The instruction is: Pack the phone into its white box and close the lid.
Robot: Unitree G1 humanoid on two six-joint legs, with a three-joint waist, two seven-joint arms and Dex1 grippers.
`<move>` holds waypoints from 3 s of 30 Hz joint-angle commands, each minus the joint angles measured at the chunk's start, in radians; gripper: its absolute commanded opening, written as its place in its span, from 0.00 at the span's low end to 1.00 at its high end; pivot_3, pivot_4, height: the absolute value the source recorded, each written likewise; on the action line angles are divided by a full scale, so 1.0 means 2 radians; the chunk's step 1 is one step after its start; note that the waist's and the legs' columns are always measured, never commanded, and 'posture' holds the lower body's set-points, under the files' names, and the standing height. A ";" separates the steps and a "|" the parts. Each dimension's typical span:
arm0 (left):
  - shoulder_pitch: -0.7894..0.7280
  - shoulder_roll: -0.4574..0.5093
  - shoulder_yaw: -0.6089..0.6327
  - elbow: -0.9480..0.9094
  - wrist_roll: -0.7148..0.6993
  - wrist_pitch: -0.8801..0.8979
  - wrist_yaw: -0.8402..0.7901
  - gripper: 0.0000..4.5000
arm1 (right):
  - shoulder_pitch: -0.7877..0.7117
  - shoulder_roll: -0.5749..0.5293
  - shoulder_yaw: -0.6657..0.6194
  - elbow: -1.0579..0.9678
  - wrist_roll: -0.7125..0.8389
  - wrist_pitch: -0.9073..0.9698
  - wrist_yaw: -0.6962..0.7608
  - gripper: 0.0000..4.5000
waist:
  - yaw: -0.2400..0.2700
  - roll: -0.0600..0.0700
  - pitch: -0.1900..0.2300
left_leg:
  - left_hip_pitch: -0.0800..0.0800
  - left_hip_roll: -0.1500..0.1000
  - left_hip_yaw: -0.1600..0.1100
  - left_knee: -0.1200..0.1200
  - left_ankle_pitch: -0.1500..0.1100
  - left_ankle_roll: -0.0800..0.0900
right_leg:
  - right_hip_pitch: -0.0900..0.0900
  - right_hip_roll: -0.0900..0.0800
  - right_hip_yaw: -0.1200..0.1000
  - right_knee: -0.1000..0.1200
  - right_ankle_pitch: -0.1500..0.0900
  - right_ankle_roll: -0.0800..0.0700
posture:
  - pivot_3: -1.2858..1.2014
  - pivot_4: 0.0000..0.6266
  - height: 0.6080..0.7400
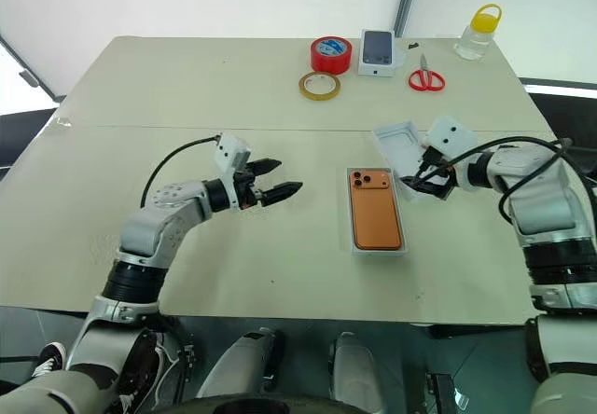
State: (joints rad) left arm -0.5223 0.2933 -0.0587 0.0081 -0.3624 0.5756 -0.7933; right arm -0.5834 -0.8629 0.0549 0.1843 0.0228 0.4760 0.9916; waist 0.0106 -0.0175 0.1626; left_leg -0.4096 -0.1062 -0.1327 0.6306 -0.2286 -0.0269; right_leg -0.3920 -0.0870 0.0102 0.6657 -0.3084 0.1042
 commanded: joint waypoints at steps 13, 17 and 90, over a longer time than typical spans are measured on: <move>0.011 0.010 0.011 -0.042 -0.020 -0.020 0.009 0.99 | -0.025 0.001 0.034 0.042 -0.044 -0.004 -0.027 0.99 | -0.001 0.000 0.000 | 0.000 0.000 0.000 0.000 0.000 0.000 | 0.000 0.000 0.000 0.000 0.000 0.000 | 0.52 0.24 1.00; 0.007 0.009 0.019 -0.037 -0.023 -0.018 0.017 0.99 | -0.015 -0.007 0.044 0.067 -0.064 -0.026 -0.036 0.99 | -0.001 0.000 0.000 | 0.000 0.000 0.000 0.000 0.000 0.000 | 0.000 0.000 0.000 0.000 0.000 0.000 | 0.52 0.24 1.00; 0.036 -0.023 0.016 -0.060 -0.046 -0.074 0.031 1.00 | -0.224 0.050 0.172 0.170 -0.065 0.255 -0.005 0.37 | -0.013 0.001 0.001 | 0.000 0.000 0.001 0.000 0.000 0.000 | -0.001 0.000 0.001 0.001 0.001 0.000 | 0.52 0.24 1.00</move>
State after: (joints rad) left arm -0.4530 0.2495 -0.0263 -0.0809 -0.4485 0.4497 -0.7381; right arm -1.0004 -0.7464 0.3919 0.5164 -0.0915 1.0070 0.9705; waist -0.0146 -0.0152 0.1639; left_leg -0.4097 -0.1062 -0.1314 0.6302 -0.2287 -0.0266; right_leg -0.3939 -0.0866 0.0120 0.6667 -0.3067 0.1043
